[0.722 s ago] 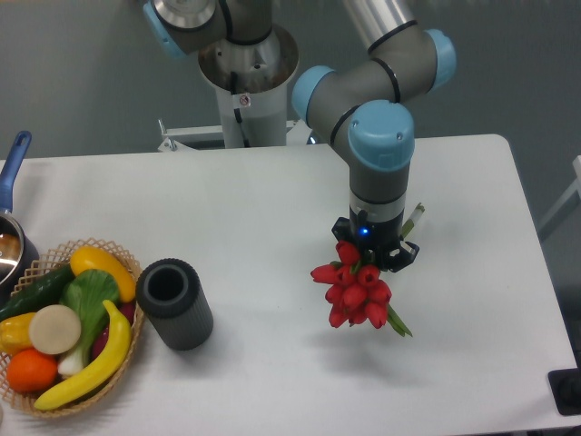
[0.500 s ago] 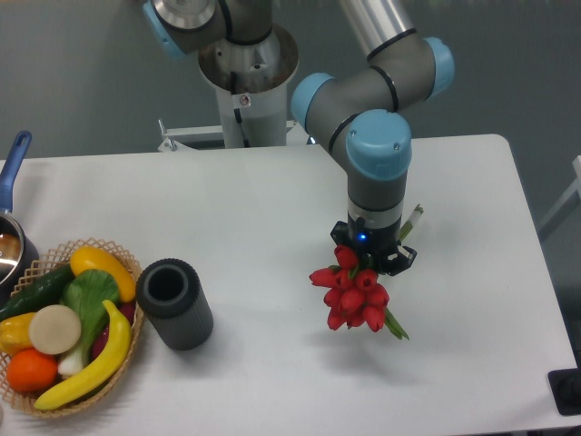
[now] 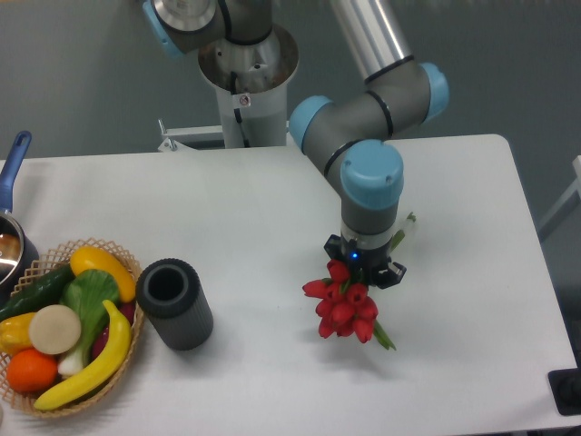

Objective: Place the flowers on the table

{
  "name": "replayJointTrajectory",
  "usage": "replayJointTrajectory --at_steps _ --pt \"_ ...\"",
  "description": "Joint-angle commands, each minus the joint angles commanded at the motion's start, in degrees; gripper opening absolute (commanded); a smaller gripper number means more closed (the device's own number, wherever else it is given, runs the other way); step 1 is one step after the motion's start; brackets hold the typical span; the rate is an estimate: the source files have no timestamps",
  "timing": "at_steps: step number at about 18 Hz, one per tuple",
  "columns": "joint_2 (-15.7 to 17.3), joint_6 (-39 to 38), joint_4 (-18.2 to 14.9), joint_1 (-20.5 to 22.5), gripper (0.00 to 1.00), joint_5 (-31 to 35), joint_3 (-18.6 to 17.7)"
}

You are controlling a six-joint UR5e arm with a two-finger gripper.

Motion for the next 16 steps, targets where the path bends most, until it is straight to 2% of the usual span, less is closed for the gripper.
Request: replayJointTrajectory --at_steps 3,5,6,7,11,16 --pt "-0.53 -0.35 0.00 -0.26 0.28 -0.26 0.00" --pt "-0.62 -0.18 0.00 -0.44 0.37 -0.44 0.09" --pt "-0.62 -0.18 0.09 -0.44 0.54 -0.53 0.17" --pt "-0.97 -0.44 0.61 -0.53 1.00 -0.53 0.18" --pt "-1.67 -2.72 5.09 -1.23 1.00 -0.09 -0.17" --pt "-0.88 -2.55 5.45 -1.14 1.00 -0.09 -0.09"
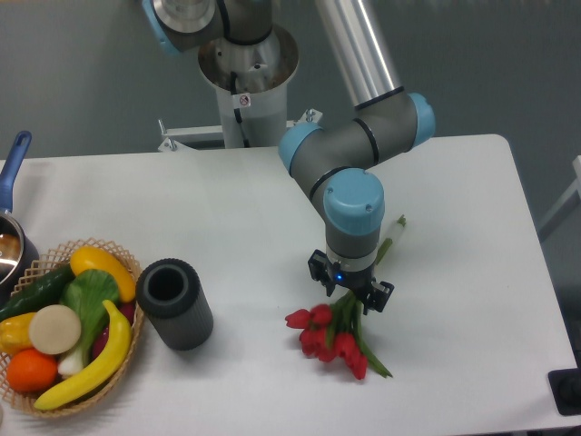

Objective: Place the flowers on the table

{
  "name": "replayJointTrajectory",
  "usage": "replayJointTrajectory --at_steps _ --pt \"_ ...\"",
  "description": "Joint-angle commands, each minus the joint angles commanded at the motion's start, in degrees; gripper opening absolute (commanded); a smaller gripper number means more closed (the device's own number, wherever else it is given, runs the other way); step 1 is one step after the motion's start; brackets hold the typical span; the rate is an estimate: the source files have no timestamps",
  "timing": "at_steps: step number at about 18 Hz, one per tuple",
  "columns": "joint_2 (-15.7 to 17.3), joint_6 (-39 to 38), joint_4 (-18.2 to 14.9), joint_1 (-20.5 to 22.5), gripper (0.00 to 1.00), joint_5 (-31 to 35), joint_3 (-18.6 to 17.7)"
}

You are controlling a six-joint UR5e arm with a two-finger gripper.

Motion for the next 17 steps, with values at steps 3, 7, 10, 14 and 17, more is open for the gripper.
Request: replayJointTrajectory --at_steps 3,7,10,14,17 --pt "0.88 0.18 0.17 0.18 1.00 0.00 -0.35" --pt "2.28 0.27 0.18 0.44 1.00 0.09 -1.31" --pt "4.04 0.53 0.18 2.63 1.00 0.00 -2.37" --pt "4.40 3.86 0.17 5.27 1.00 0.00 -2.81" --pt "4.49 6.15 0.09 7.11 1.00 0.00 -3.34"
